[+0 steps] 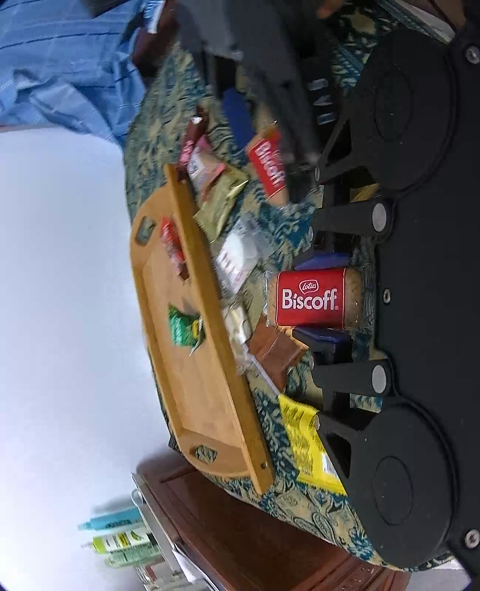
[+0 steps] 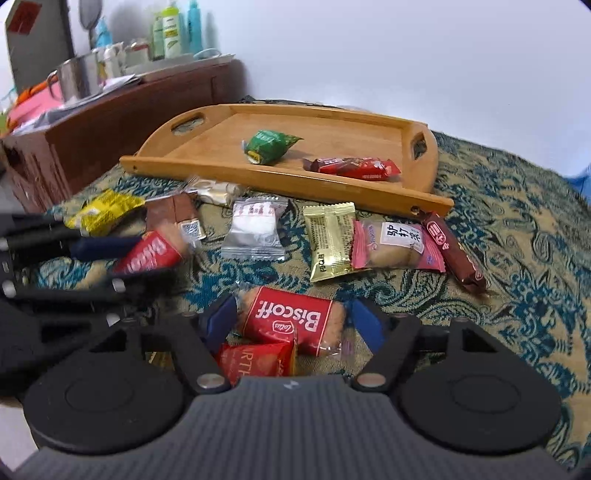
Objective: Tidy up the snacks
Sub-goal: 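Lift both Biscoff packets and carry them over the tray, then lower both Biscoff packets onto the tray and open both grippers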
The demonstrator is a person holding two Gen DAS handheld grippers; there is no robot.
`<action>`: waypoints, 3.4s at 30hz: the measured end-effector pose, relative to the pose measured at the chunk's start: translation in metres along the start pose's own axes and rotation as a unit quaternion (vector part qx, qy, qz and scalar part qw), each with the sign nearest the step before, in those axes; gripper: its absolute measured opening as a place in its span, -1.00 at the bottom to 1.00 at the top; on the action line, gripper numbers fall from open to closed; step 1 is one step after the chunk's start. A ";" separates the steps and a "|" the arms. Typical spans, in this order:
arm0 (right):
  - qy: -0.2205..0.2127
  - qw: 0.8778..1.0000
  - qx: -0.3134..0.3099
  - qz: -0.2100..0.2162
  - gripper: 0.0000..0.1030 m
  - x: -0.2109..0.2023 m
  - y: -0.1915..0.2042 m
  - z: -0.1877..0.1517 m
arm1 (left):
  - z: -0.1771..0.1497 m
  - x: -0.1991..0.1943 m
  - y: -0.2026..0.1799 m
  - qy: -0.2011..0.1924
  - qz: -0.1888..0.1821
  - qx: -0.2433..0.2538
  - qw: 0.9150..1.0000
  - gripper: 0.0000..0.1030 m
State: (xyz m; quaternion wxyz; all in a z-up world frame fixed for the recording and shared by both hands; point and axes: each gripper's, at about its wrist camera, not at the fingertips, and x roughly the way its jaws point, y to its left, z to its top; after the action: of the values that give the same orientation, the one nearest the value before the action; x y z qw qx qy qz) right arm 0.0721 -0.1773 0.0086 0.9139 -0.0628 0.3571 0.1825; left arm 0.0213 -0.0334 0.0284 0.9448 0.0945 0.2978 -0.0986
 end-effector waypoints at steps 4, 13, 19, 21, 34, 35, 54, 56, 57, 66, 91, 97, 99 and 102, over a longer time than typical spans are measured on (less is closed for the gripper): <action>0.011 0.999 -0.038 0.004 0.68 0.003 0.011 -0.003 | 0.006 -0.004 0.008 -0.004 0.003 -0.016 1.000 -0.40; -0.022 0.999 -0.029 -0.017 0.34 -0.003 0.016 -0.008 | 0.010 -0.003 0.012 -0.002 0.013 -0.034 0.999 -0.40; -0.049 0.998 -0.023 -0.016 0.34 -0.015 0.015 0.000 | 0.020 -0.004 0.018 -0.006 0.017 -0.041 0.999 -0.40; -0.057 0.998 -0.016 -0.009 0.34 -0.020 0.012 0.009 | 0.028 -0.002 0.023 -0.007 0.021 -0.049 0.999 -0.40; -0.101 0.994 0.014 -0.024 0.34 -0.024 -0.020 0.108 | 0.110 0.037 0.065 -0.007 0.038 -0.103 0.994 -0.40; -0.104 0.994 0.016 -0.027 0.34 -0.022 -0.022 0.116 | 0.114 0.042 0.070 -0.004 0.039 -0.108 0.993 -0.40; -0.043 0.995 0.055 -0.070 0.35 0.095 -0.051 0.150 | 0.126 0.145 0.104 0.056 0.072 -0.144 0.985 -0.39; -0.038 0.995 0.057 -0.073 0.35 0.102 -0.053 0.151 | 0.124 0.150 0.104 0.057 0.073 -0.143 0.985 -0.40; -0.035 0.995 0.059 -0.072 0.35 0.106 -0.055 0.151 | 0.123 0.152 0.103 0.058 0.073 -0.143 0.985 -0.39; -0.016 0.995 0.063 -0.074 0.35 0.124 -0.063 0.148 | 0.119 0.164 0.095 0.058 0.071 -0.131 0.987 -0.39; 0.002 0.996 0.066 -0.067 0.37 0.137 -0.072 0.141 | 0.112 0.177 0.092 0.067 0.069 -0.134 0.986 -0.38; 0.000 0.996 0.065 -0.067 0.39 0.136 -0.072 0.140 | 0.112 0.177 0.091 0.065 0.072 -0.134 0.986 -0.38; 0.000 0.996 0.064 -0.067 0.40 0.136 -0.072 0.140 | 0.112 0.177 0.091 0.064 0.073 -0.134 0.986 -0.38; 0.001 0.996 0.063 -0.066 0.44 0.136 -0.072 0.140 | 0.112 0.176 0.091 0.063 0.074 -0.134 0.986 -0.38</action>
State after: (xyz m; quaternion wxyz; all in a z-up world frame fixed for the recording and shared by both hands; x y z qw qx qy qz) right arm 0.2798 -0.1701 0.0191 0.9258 -0.0284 0.3637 0.0990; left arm 0.2458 0.0044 0.0267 0.9331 -0.0051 0.3591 0.0180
